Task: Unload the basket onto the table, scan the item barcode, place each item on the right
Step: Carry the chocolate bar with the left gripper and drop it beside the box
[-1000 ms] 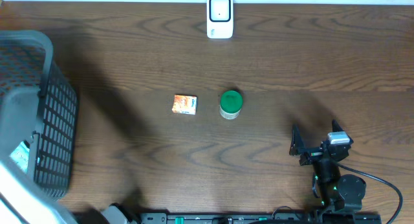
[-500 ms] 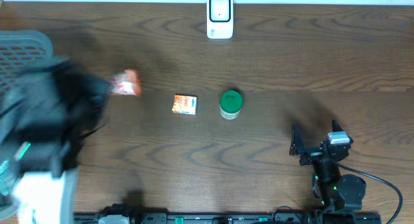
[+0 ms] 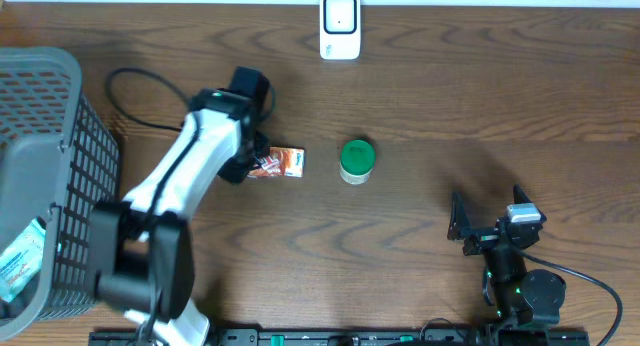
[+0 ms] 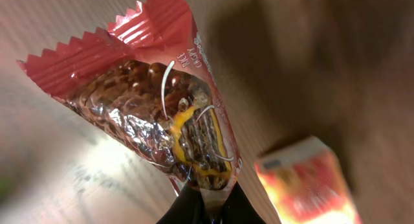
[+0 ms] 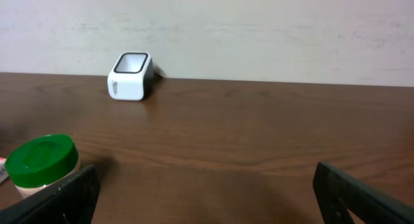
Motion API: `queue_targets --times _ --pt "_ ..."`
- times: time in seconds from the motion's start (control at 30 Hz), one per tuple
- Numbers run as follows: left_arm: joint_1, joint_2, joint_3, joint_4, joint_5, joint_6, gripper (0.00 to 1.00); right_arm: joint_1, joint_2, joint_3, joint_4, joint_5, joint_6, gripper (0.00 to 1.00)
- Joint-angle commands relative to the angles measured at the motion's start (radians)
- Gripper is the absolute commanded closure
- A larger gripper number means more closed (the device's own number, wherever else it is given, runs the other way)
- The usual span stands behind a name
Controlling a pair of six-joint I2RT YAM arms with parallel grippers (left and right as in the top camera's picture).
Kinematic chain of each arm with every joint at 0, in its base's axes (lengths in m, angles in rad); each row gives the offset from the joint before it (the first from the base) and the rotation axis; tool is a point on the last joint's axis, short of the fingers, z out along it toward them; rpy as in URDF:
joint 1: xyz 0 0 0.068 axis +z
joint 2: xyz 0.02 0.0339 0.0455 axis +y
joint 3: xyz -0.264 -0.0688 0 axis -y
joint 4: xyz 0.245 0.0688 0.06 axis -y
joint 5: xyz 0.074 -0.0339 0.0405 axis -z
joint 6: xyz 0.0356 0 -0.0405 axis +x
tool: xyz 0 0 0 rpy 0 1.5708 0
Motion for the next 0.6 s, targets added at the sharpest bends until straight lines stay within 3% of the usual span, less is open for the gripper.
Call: queue_targets --times 0.0,0.03,0.07,0.13,0.23,0.33,0.43,0.47,0.5,0.57 --pt "-0.017 0.078 0.0 0.014 -0.027 -0.013 0.87 0.004 -0.005 -0.001 -0.004 0.005 0.014 0.01" --pt "-0.016 0.087 0.0 0.017 -0.027 -0.013 0.83 0.004 -0.005 -0.001 -0.004 0.005 0.014 0.01" --pt "-0.016 0.088 0.0 0.019 -0.028 -0.013 0.7 0.004 -0.005 -0.001 -0.004 0.005 0.014 0.01" --pt "-0.008 0.072 0.006 0.019 -0.035 -0.011 0.55 0.004 -0.005 -0.001 -0.004 0.005 0.014 0.01" --pt "0.008 0.007 0.024 0.019 -0.035 0.029 0.39 0.004 -0.005 -0.001 -0.004 0.005 0.014 0.01" --pt "0.017 -0.093 0.03 0.031 -0.036 0.097 0.29 0.004 -0.005 -0.001 -0.004 0.005 0.014 0.01" --pt "0.019 -0.178 0.03 0.031 -0.036 0.155 0.32 0.004 -0.005 -0.001 -0.004 0.005 0.014 0.01" --pt "0.019 -0.195 0.03 0.013 -0.04 0.157 0.56 0.004 -0.005 -0.001 -0.004 0.005 0.014 0.01" --pt "0.019 -0.196 0.03 0.0 -0.039 0.157 0.64 0.004 -0.005 -0.001 -0.004 0.005 0.014 0.01" --pt "0.019 -0.194 0.029 -0.028 -0.039 0.156 0.69 0.004 -0.005 -0.001 -0.004 0.005 0.014 0.01"
